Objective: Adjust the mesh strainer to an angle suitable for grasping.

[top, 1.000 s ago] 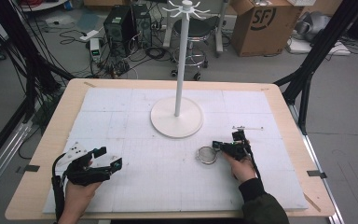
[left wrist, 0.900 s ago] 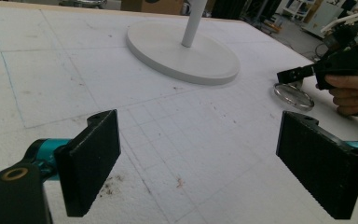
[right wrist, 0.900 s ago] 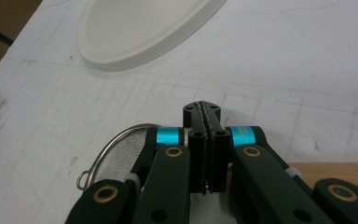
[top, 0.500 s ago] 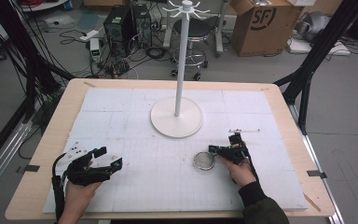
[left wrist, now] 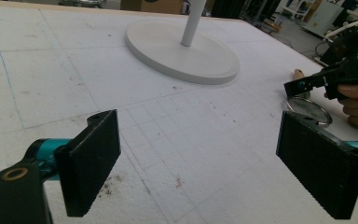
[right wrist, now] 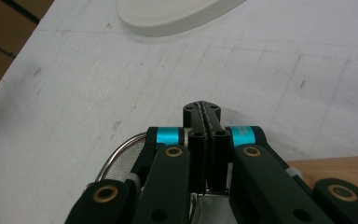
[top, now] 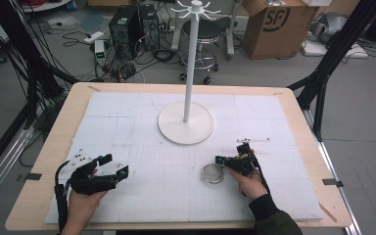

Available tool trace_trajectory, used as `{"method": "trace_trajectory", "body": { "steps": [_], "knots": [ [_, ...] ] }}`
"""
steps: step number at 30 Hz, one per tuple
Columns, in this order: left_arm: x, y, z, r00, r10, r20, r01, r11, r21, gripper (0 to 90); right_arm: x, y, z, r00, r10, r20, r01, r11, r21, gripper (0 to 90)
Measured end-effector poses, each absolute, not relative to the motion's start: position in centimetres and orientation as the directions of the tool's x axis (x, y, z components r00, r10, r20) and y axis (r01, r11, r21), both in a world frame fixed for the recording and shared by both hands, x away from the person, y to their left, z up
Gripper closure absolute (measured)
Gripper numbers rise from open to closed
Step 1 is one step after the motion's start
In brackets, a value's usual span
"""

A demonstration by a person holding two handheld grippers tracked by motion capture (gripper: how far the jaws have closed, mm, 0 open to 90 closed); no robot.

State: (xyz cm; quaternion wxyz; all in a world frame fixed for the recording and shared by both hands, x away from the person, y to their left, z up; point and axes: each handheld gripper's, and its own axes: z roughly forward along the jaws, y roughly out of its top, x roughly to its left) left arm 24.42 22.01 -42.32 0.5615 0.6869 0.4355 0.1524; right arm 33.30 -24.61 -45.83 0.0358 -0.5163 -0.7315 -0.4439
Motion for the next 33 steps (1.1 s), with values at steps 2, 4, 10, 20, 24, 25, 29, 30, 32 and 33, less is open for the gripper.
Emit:
{"method": "trace_trajectory", "body": {
  "steps": [2, 4, 10, 20, 24, 25, 29, 30, 32, 33],
  "knots": [
    [24.4, 22.0, -42.3, 0.575, 0.769, -0.279, 0.427, 0.009, 0.904, 14.2, 33.1, -24.3, -45.8, -0.475, 0.718, 0.510, 0.784, 0.082, 0.615, 89.7],
    [24.4, 22.0, -42.3, 0.573, 0.769, -0.283, 0.428, 0.014, 0.904, 14.2, 32.9, -24.2, -45.8, -0.479, 0.717, 0.507, 0.783, 0.088, 0.616, 89.7],
    [24.4, 22.0, -42.3, 0.575, 0.768, -0.282, 0.427, 0.013, 0.904, 14.2, 32.6, -24.0, -45.8, -0.488, 0.713, 0.504, 0.781, 0.099, 0.617, 89.7],
    [24.4, 22.0, -42.3, 0.576, 0.769, -0.277, 0.427, 0.006, 0.904, 14.3, 31.7, -23.8, -45.9, -0.501, 0.690, 0.522, 0.783, 0.103, 0.614, 89.7],
    [24.4, 22.0, -42.3, 0.574, 0.770, -0.278, 0.429, 0.007, 0.903, 14.3, 31.6, -23.7, -45.9, -0.500, 0.689, 0.525, 0.785, 0.105, 0.610, 89.7],
    [24.4, 22.0, -42.3, 0.574, 0.770, -0.278, 0.429, 0.006, 0.903, 14.3, 31.6, -23.7, -45.9, -0.500, 0.688, 0.526, 0.786, 0.106, 0.610, 89.7],
    [24.4, 21.9, -42.3, 0.575, 0.770, -0.277, 0.428, 0.006, 0.904, 14.3, 31.4, -23.5, -45.9, -0.510, 0.681, 0.525, 0.783, 0.115, 0.611, 89.7],
    [24.4, 21.9, -42.3, 0.573, 0.771, -0.278, 0.429, 0.006, 0.903, 14.3, 31.4, -23.5, -45.9, -0.510, 0.681, 0.525, 0.783, 0.115, 0.611, 89.7],
    [24.4, 22.0, -42.3, 0.574, 0.770, -0.278, 0.429, 0.006, 0.903, 14.3, 31.3, -23.5, -45.9, -0.514, 0.673, 0.531, 0.786, 0.122, 0.606, 89.7],
    [24.4, 22.0, -42.3, 0.575, 0.770, -0.278, 0.428, 0.007, 0.904, 14.3, 31.2, -23.4, -45.9, -0.515, 0.673, 0.531, 0.786, 0.124, 0.605, 89.7]
  ]
}}
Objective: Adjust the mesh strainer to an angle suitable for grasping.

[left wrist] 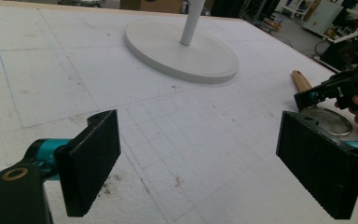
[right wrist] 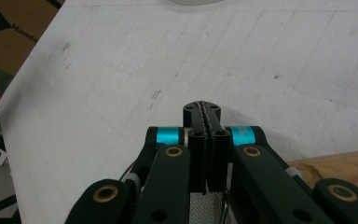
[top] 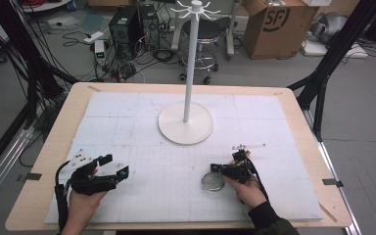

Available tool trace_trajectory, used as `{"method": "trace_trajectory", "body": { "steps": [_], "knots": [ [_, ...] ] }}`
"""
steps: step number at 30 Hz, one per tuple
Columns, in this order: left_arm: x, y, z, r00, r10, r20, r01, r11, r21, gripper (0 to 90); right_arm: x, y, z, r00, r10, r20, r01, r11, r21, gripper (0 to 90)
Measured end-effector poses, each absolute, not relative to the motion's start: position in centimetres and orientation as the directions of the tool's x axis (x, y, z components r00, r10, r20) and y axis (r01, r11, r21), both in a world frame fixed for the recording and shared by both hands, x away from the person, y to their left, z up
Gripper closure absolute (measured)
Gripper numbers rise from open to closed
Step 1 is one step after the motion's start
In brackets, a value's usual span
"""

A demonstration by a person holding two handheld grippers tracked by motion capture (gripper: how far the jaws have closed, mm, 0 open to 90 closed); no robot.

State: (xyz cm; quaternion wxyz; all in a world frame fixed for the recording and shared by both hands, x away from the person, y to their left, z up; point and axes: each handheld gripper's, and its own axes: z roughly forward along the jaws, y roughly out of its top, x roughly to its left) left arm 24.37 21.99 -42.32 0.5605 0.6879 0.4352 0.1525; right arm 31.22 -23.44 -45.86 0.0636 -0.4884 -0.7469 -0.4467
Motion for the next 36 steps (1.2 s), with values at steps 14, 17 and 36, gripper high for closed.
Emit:
{"method": "trace_trajectory", "body": {
  "steps": [14, 17, 36],
  "knots": [
    [24.3, 22.0, -42.3, 0.576, 0.769, -0.278, 0.429, 0.006, 0.904, 14.3, 30.7, -23.5, -45.9, -0.524, 0.655, 0.545, 0.789, 0.132, 0.600, 89.7],
    [24.3, 22.0, -42.3, 0.575, 0.769, -0.278, 0.428, 0.006, 0.904, 14.3, 30.5, -23.6, -46.0, -0.518, 0.645, 0.561, 0.795, 0.121, 0.595, 89.7],
    [24.3, 22.0, -42.3, 0.575, 0.770, -0.276, 0.428, 0.005, 0.904, 14.4, 29.4, -23.4, -45.9, -0.525, 0.641, 0.560, 0.801, 0.148, 0.581, 89.8]
  ]
}}
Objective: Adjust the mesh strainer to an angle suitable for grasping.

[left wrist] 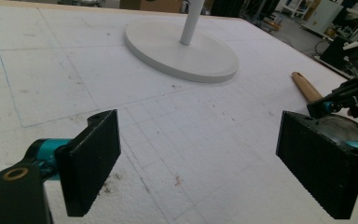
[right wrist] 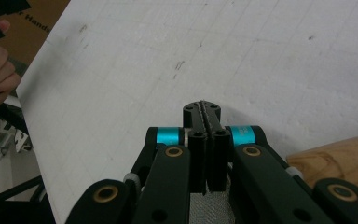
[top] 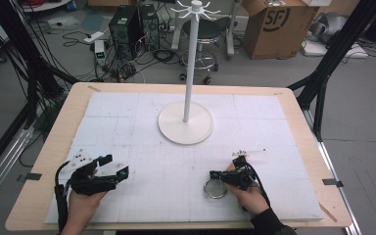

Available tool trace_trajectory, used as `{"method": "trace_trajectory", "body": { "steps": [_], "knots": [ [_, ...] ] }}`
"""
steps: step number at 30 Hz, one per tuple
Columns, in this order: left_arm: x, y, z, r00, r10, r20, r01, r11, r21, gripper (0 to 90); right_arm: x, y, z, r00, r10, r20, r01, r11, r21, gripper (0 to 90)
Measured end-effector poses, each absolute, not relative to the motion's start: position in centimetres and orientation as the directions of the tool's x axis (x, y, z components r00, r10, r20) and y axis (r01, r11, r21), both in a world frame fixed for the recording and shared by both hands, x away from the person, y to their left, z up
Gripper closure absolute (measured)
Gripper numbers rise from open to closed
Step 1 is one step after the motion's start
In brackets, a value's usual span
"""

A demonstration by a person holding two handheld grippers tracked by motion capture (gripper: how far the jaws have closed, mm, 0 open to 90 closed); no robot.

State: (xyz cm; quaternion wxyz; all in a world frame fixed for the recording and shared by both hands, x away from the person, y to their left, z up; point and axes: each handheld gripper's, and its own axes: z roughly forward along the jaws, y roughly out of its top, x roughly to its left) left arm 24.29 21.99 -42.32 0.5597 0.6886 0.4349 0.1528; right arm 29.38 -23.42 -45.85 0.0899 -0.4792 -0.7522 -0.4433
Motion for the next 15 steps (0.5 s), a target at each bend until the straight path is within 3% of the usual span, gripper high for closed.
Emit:
{"method": "trace_trajectory", "body": {
  "steps": [7, 15],
  "knots": [
    [24.3, 22.0, -42.3, 0.574, 0.770, -0.277, 0.427, 0.006, 0.904, 14.4, 29.1, -23.5, -45.9, -0.536, 0.623, 0.570, 0.798, 0.154, 0.583, 89.7],
    [24.3, 22.0, -42.3, 0.577, 0.768, -0.279, 0.426, 0.008, 0.905, 14.4, 29.1, -25.2, -45.2, -0.530, 0.595, 0.604, 0.779, 0.061, 0.624, 89.7]
  ]
}}
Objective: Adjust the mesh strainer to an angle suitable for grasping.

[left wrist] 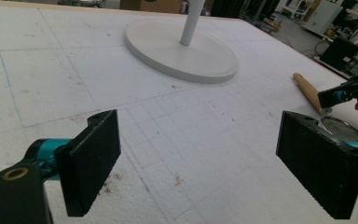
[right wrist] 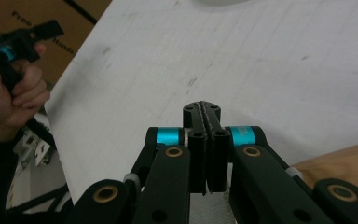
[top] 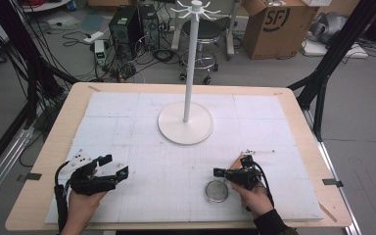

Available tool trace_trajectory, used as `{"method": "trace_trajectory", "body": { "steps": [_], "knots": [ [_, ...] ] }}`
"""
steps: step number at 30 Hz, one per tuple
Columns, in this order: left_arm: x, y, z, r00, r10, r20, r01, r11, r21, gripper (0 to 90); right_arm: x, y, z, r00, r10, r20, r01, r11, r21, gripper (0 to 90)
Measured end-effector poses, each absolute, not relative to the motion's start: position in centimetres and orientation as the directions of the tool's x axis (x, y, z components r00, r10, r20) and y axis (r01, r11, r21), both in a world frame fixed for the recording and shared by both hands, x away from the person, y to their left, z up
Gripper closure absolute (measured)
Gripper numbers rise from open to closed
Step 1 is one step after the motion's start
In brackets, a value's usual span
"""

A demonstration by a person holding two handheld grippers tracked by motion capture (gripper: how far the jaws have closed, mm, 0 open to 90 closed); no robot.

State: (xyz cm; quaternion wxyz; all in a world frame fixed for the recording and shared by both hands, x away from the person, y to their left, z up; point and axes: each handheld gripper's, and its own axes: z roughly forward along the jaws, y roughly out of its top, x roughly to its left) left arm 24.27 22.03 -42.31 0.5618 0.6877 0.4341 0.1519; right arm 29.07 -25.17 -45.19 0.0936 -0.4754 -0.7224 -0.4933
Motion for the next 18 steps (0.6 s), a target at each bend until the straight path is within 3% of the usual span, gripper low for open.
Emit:
{"method": "trace_trajectory", "body": {
  "steps": [9, 18],
  "knots": [
    [24.3, 22.0, -42.3, 0.576, 0.766, -0.285, 0.431, 0.012, 0.902, 14.4, 29.2, -29.4, -45.1, -0.464, 0.647, 0.606, 0.782, -0.023, 0.623, 89.7],
    [24.4, 22.0, -42.4, 0.573, 0.764, -0.297, 0.439, 0.020, 0.898, 14.4, 29.0, -32.0, -45.2, -0.438, 0.702, 0.562, 0.772, -0.026, 0.634, 89.7]
  ]
}}
